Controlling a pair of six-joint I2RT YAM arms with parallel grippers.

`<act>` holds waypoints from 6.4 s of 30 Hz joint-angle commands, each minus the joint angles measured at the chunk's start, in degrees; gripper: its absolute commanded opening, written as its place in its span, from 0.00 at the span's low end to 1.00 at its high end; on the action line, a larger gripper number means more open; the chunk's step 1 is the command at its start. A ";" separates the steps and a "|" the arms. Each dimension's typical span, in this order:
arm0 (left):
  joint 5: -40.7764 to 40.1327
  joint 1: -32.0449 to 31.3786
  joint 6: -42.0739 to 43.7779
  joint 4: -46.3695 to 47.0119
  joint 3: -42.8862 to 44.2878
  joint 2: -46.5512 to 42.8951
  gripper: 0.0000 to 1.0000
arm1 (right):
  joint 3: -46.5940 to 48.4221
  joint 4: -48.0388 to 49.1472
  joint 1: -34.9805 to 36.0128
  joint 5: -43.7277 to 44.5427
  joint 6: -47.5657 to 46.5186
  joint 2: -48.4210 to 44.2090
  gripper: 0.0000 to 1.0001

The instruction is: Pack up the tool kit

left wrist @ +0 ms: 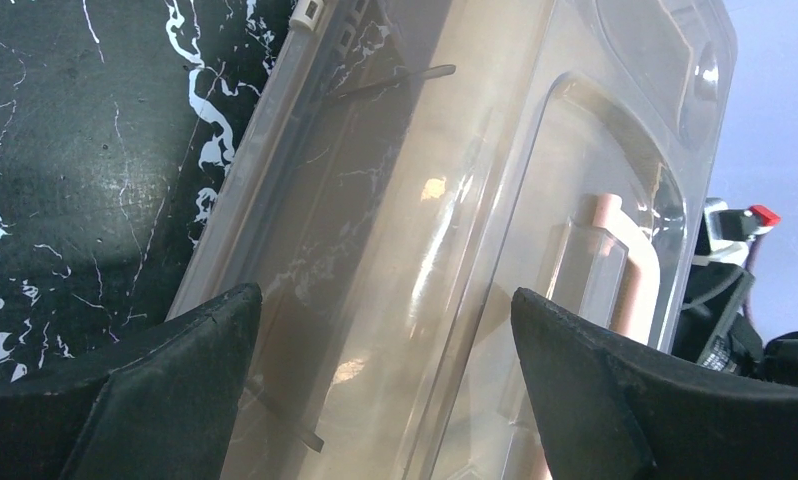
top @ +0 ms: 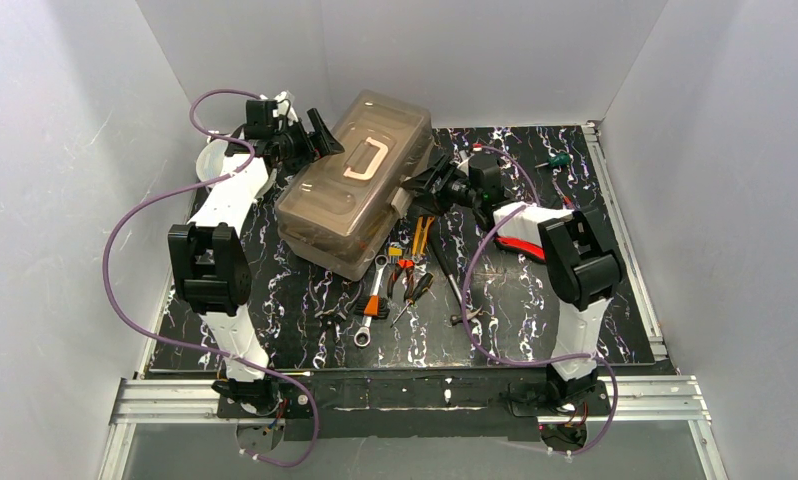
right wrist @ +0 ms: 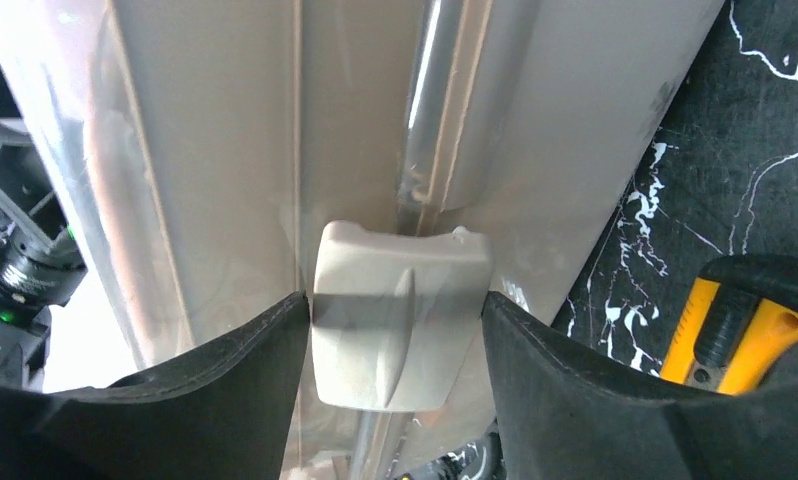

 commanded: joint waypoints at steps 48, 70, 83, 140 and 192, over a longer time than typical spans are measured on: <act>0.30 -3.74 1.27 -6.76 -2.66 -7.22 0.94 | -2.28 25.01 -0.03 -6.20 11.38 -0.53 0.74; -7.92 -6.67 8.97 -8.57 4.47 -14.99 0.96 | -10.14 0.96 -8.80 -3.70 -5.95 -10.72 0.77; -11.22 -18.21 15.23 -10.22 9.29 -6.87 0.78 | -4.45 -13.06 -7.42 -1.18 -19.38 -16.40 0.75; 32.85 -5.65 -20.69 18.61 3.01 -3.05 0.38 | 23.61 -22.57 1.26 -6.02 -12.96 -4.31 0.01; -5.61 -11.51 16.30 -26.02 23.65 3.38 0.21 | 43.02 -36.13 2.75 -7.00 -20.53 5.05 0.03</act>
